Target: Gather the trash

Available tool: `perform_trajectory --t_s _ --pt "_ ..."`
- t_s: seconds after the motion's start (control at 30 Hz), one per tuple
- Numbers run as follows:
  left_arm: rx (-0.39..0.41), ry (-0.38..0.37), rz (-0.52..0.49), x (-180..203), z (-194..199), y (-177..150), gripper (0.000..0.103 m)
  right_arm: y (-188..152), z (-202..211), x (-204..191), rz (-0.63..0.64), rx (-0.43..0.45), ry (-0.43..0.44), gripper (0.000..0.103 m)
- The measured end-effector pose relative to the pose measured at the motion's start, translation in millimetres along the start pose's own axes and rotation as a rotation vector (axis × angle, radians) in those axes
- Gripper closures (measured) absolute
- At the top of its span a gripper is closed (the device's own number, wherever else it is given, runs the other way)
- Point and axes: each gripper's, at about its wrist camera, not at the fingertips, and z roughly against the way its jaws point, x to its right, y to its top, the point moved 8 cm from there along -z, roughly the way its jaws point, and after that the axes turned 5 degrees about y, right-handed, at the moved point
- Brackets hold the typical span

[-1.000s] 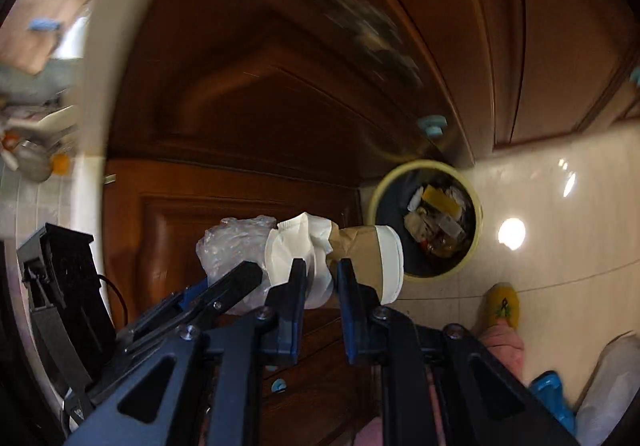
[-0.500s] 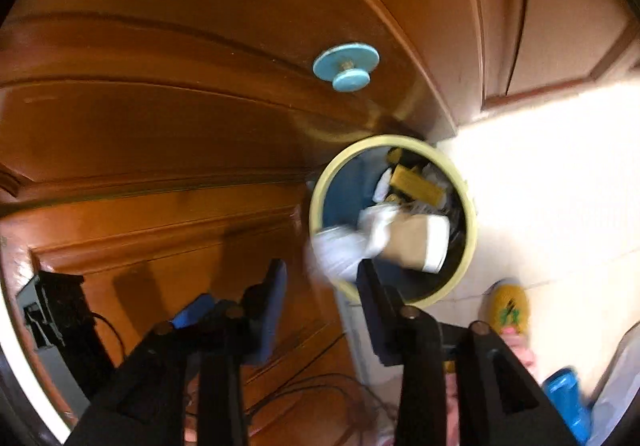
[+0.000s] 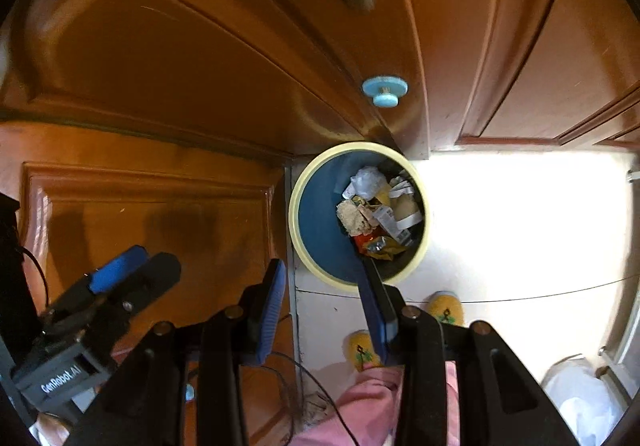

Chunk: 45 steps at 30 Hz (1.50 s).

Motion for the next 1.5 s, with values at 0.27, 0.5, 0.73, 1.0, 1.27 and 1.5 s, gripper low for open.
perform_trajectory --t_s 0.27,0.5,0.73,1.0,1.27,1.5 --pt "0.053 0.0 -0.023 12.9 108.5 6.6 0.021 0.8 106.3 -52.8 0.083 0.086 -0.111 0.065" --pt "0.114 0.03 -0.052 28.6 202.2 22.6 0.012 8.1 201.4 -99.7 0.157 0.194 -0.165 0.065" --pt "0.222 0.029 -0.071 46.1 284.3 39.5 0.012 10.2 269.8 -133.9 0.188 0.273 -0.149 0.063" --pt "0.346 0.092 -0.074 55.7 365.7 56.2 0.012 12.0 330.3 -168.1 0.235 0.388 -0.154 0.061" --pt "0.454 0.144 -0.058 56.6 415.7 63.5 0.012 16.3 380.2 -197.9 0.269 0.507 -0.175 0.058" --pt "0.554 0.186 -0.036 59.7 452.3 70.7 0.012 17.3 409.3 -209.6 0.297 0.595 -0.198 0.053"
